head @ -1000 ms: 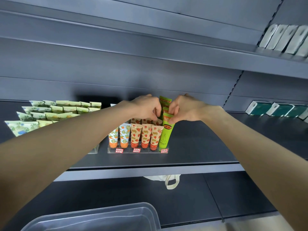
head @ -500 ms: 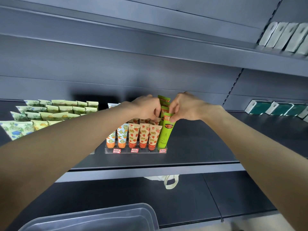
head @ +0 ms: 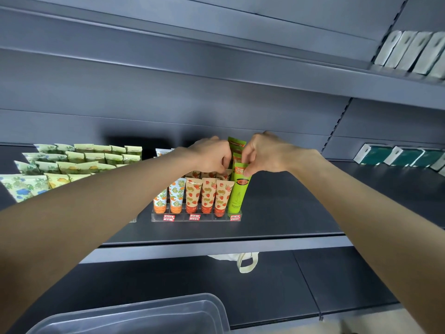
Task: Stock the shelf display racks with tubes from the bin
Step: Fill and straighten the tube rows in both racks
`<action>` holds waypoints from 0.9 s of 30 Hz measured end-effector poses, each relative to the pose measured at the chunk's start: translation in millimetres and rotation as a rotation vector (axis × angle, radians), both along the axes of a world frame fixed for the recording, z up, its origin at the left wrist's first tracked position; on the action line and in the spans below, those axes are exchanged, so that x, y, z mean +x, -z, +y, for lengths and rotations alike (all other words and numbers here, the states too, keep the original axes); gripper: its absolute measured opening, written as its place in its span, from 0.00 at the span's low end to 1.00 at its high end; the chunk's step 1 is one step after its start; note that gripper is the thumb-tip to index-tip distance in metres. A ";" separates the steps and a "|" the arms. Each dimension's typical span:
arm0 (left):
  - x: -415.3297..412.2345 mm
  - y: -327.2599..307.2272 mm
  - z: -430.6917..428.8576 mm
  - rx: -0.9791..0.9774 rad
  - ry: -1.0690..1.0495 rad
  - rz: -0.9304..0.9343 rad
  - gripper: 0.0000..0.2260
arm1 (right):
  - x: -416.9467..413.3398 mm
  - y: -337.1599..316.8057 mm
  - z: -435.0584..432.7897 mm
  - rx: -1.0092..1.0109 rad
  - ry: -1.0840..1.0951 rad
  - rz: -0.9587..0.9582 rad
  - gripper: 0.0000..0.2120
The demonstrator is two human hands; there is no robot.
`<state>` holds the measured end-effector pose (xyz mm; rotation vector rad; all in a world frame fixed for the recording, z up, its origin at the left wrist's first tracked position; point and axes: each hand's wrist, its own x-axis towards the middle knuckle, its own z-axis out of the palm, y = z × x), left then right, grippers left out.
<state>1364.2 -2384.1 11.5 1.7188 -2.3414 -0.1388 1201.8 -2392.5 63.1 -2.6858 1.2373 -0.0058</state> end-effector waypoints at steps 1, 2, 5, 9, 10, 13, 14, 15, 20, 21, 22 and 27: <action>0.3 -0.4 -0.1 0.004 0.000 0.002 0.04 | 0.0 -0.2 0.2 -0.001 0.001 0.001 0.09; 0.4 -0.5 -0.2 0.009 -0.001 0.003 0.04 | -0.3 -0.3 0.4 -0.002 0.004 0.002 0.10; 0.6 -1.1 -0.4 0.027 0.001 0.011 0.05 | -1.3 -0.5 0.2 -0.011 0.004 0.012 0.11; 0.7 -2.7 1.3 0.038 0.006 0.020 0.06 | -1.6 0.5 0.2 -0.017 0.005 0.017 0.11; 0.8 -3.2 2.0 0.041 0.006 0.025 0.06 | -1.7 0.7 0.1 -0.019 0.006 0.016 0.11; 1.7 -4.8 3.3 0.048 0.001 0.038 0.07 | -1.9 1.0 0.2 -0.023 0.009 0.014 0.12; 2.0 -5.2 3.6 0.051 0.001 0.042 0.07 | -1.9 0.9 0.2 -0.023 0.008 0.013 0.12; 2.3 -5.7 4.3 0.054 0.002 0.046 0.07 | -1.7 0.9 0.5 -0.023 0.006 0.013 0.12; 5.4 -11.3 8.0 0.057 -0.012 0.061 0.06 | -0.2 -2.1 2.4 -0.009 -0.002 0.021 0.11; 6.5 -13.3 9.0 0.056 -0.018 0.060 0.06 | -0.4 -3.5 2.6 -0.002 -0.001 0.021 0.10; 7.7 -15.7 10.2 0.053 -0.022 0.062 0.06 | -0.8 -4.8 2.5 0.008 0.003 0.016 0.08; 15.2 -30.4 14.5 0.004 -0.069 0.101 0.06 | -3.4 -15.0 -0.5 -0.008 0.023 -0.044 0.10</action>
